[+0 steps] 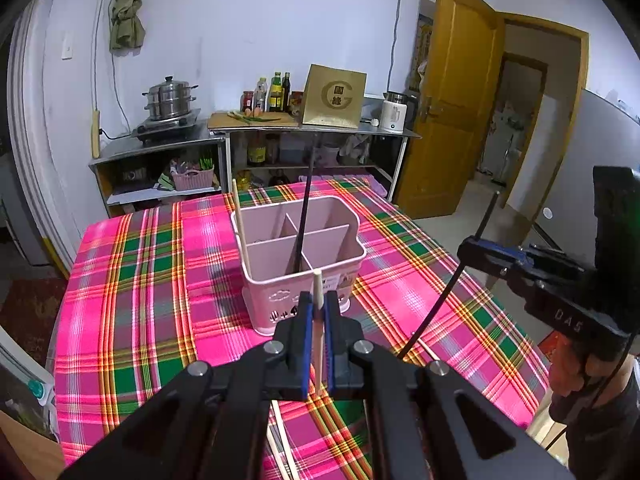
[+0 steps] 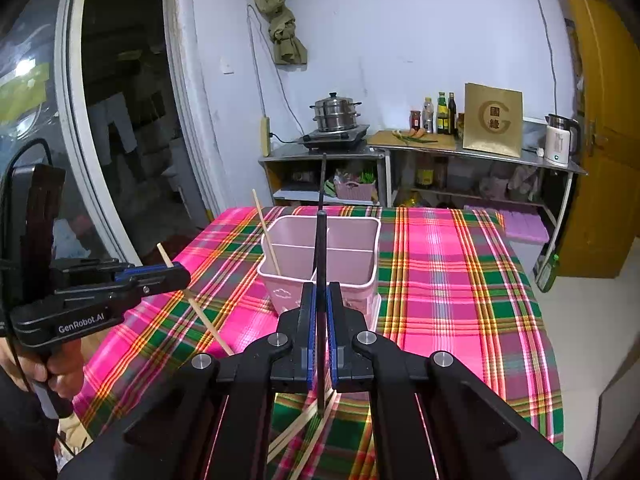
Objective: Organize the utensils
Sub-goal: 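Carry the chopsticks over the pink basket with both tools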
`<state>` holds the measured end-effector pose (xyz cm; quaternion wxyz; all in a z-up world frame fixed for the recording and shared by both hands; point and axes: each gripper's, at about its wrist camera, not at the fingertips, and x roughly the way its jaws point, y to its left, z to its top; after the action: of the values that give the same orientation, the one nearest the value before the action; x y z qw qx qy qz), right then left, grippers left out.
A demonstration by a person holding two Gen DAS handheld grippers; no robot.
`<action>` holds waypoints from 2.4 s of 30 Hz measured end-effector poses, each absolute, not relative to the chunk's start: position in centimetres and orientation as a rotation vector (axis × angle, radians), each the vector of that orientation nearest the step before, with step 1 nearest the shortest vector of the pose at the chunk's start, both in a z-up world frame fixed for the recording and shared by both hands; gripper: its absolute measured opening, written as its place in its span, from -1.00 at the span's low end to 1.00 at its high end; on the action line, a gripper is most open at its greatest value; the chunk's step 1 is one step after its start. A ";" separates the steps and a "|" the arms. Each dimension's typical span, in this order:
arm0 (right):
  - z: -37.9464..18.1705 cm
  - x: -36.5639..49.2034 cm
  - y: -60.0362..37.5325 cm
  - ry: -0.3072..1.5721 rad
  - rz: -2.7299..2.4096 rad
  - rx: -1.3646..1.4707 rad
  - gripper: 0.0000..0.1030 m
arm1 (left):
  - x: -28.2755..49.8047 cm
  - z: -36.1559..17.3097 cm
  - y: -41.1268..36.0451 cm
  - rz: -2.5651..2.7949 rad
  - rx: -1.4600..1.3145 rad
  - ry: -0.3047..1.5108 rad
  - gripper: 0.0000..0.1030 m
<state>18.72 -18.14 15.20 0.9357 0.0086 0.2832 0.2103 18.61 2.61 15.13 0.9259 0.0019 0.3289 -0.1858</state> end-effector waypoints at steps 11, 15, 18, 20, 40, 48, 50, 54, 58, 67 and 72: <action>17.6 20.2 -17.3 0.542 0.441 0.008 -0.91 | 21.1 18.2 2.4 -0.366 0.022 0.652 -0.89; 19.3 21.1 -16.8 0.512 0.450 0.014 -0.91 | 22.5 19.5 2.7 -0.350 0.020 0.641 -0.89; 20.4 21.7 -16.2 0.489 0.459 0.012 -0.91 | 23.6 20.3 2.9 -0.341 0.016 0.636 -0.89; 21.2 22.2 -15.8 0.471 0.466 0.010 -0.91 | 24.3 20.8 3.1 -0.334 0.011 0.631 -0.89; 21.6 28.6 -12.7 0.440 0.503 0.037 -0.91 | 29.7 20.6 4.1 -0.313 0.015 0.619 -0.89; 18.0 31.2 -12.1 0.497 0.503 0.038 -0.92 | 31.3 17.7 4.0 -0.337 0.018 0.648 -0.89; 17.3 31.6 -12.1 0.506 0.501 0.039 -0.91 | 31.6 17.1 4.2 -0.347 0.018 0.649 -0.89; 15.9 32.1 -12.2 0.529 0.505 0.043 -0.91 | 31.6 15.7 4.2 -0.372 0.037 0.648 -0.89; 14.4 32.6 -12.1 0.556 0.501 0.041 -0.91 | 31.6 14.1 3.9 -0.386 0.051 0.662 -0.89; 12.7 33.0 -12.1 0.580 0.506 0.036 -0.91 | 31.3 12.3 4.1 -0.394 0.047 0.673 -0.89; 12.8 32.9 -12.2 0.584 0.509 0.028 -0.91 | 31.2 12.4 4.2 -0.400 0.042 0.672 -0.89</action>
<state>32.91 -12.18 12.82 0.9259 0.0138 0.2847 0.2481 31.17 4.22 12.37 0.9243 0.0204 0.3276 -0.1951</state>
